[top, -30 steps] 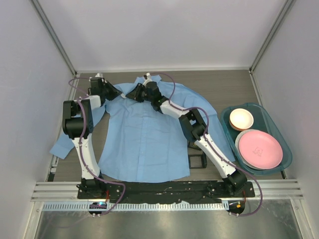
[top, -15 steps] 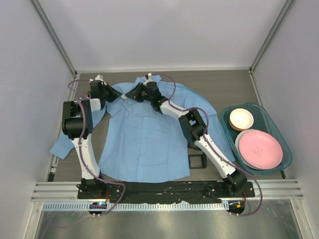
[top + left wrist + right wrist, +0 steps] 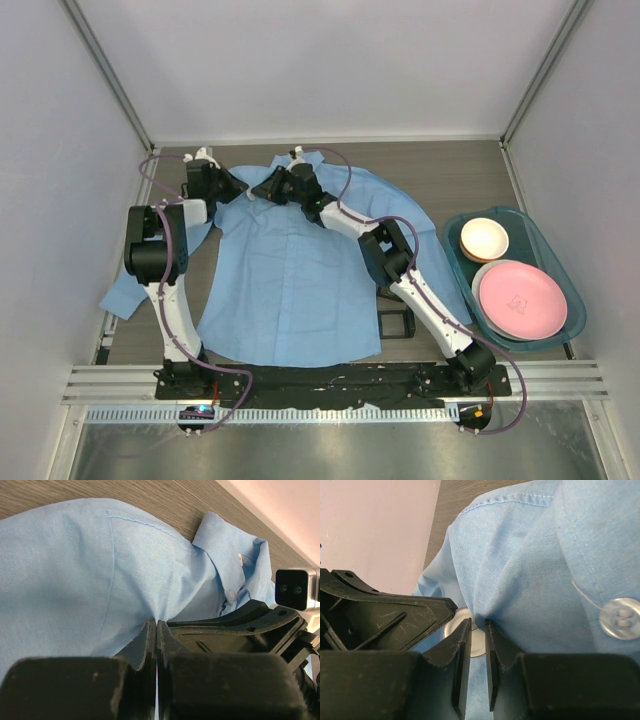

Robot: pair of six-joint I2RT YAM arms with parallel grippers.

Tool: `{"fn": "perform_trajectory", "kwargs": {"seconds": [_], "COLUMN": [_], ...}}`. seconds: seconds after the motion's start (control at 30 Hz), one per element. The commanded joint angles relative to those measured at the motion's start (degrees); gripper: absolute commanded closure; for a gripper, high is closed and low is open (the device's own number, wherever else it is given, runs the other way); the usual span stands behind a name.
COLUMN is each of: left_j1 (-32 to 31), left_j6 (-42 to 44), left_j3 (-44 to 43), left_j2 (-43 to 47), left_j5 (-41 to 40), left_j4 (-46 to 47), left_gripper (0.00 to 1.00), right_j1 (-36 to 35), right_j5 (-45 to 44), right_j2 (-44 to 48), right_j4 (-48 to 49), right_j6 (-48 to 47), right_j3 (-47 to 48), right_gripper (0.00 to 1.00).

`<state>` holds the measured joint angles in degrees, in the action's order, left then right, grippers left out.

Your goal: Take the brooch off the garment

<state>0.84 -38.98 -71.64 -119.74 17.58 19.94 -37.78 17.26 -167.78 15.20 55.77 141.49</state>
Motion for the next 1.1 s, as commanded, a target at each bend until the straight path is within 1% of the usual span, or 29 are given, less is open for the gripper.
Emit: {"fn": "perform_trajectory", "kwargs": {"seconds": [0.0, 0.3, 0.33, 0.37, 0.43, 0.47, 0.57, 0.6, 0.63, 0.77, 0.87, 1.07], "left_j1": [-0.3, -0.3, -0.4, -0.3, -0.3, -0.3, -0.4, -2.0, -2.1, -2.3, -2.3, -2.3], "left_j6": [1.7, 0.3, 0.2, 0.2, 0.1, 0.0, -0.1, -0.2, -0.2, 0.0, 0.1, -0.4], "left_j3": [0.7, -0.3, -0.7, -1.0, -1.6, -1.6, -1.5, -1.5, -1.5, -2.1, -2.5, -3.2], "left_j2": [3.0, 1.9, 1.9, 1.6, 1.2, 1.1, 0.8, 0.8, 0.7, 0.3, -0.1, -0.4], "left_j5": [-0.7, 0.5, 0.8, 1.3, 1.5, 1.7, 2.1, 2.1, 2.1, 1.7, 1.2, -0.3], "left_j4": [2.0, 1.2, 0.6, -0.8, -1.6, -1.7, -2.2, -2.3, -2.3, -3.0, -3.5, -4.4], "left_gripper": [1.00, 1.00, 0.98, 0.92, 0.88, 0.84, 0.82, 0.82, 0.82, 0.94, 0.99, 1.00], "right_j1": [-1.0, -1.6, -1.8, -1.8, -2.0, -2.0, -2.2, -2.2, -2.1, -2.5, -2.7, -3.0], "right_j5": [-0.5, -0.4, -0.5, -0.5, -0.4, -0.2, -0.4, -0.4, -0.5, 0.0, 0.0, 0.1], "right_j2": [0.1, 0.3, 0.2, 0.2, 0.1, 0.0, -0.1, -0.2, -0.1, -0.1, 0.1, 1.4], "right_j4": [-0.5, -1.0, -1.1, -1.1, -1.1, -1.1, -1.7, -2.1, -2.1, -2.4, -3.3, -5.4], "right_j6": [-2.2, -4.0, -4.2, -4.3, -4.4, -4.5, -5.6, -5.8, -5.9, -6.6, -8.2, -11.9], "right_j3": [2.4, 2.4, 2.5, 2.5, 2.6, 3.0, 3.4, 3.4, 3.4, 3.3, 3.3, 1.6], "right_gripper": [0.76, 0.77, 0.76, 0.77, 0.76, 0.77, 0.77, 0.77, 0.77, 0.78, 0.78, 0.79]}}
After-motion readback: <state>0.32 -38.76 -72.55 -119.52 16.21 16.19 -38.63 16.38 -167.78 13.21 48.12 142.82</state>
